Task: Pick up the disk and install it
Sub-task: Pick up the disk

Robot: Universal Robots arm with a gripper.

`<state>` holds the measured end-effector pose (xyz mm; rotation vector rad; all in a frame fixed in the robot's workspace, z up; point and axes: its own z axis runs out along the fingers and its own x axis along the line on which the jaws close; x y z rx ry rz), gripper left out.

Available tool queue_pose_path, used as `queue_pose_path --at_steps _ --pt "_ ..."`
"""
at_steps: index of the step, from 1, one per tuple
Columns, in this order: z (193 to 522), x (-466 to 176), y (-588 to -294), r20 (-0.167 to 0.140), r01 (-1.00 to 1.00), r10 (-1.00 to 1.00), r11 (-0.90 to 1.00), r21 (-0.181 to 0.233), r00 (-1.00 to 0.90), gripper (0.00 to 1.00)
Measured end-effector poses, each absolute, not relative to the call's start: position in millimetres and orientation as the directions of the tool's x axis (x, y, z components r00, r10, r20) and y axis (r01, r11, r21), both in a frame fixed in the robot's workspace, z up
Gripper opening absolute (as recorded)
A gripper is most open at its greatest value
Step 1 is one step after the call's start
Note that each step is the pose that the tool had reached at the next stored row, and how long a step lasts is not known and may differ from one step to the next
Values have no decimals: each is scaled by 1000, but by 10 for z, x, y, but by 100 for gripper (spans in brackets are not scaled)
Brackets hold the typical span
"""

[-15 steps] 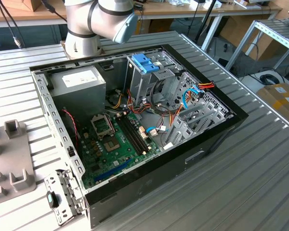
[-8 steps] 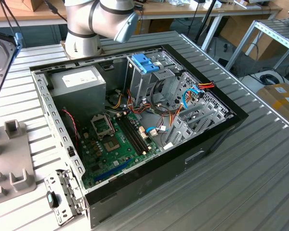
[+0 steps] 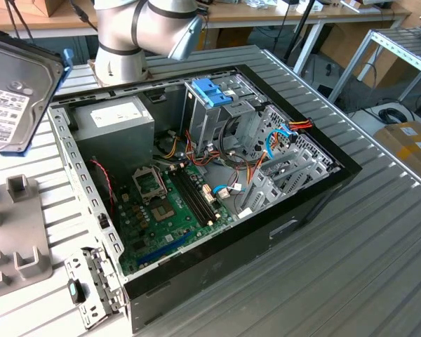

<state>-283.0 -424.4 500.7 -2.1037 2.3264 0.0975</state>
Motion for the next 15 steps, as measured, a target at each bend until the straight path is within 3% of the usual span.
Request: queue_pose_path --at_steps 15 --pt "5003 -2240 -4358 -44 -994 -994 99 50 -101 37"
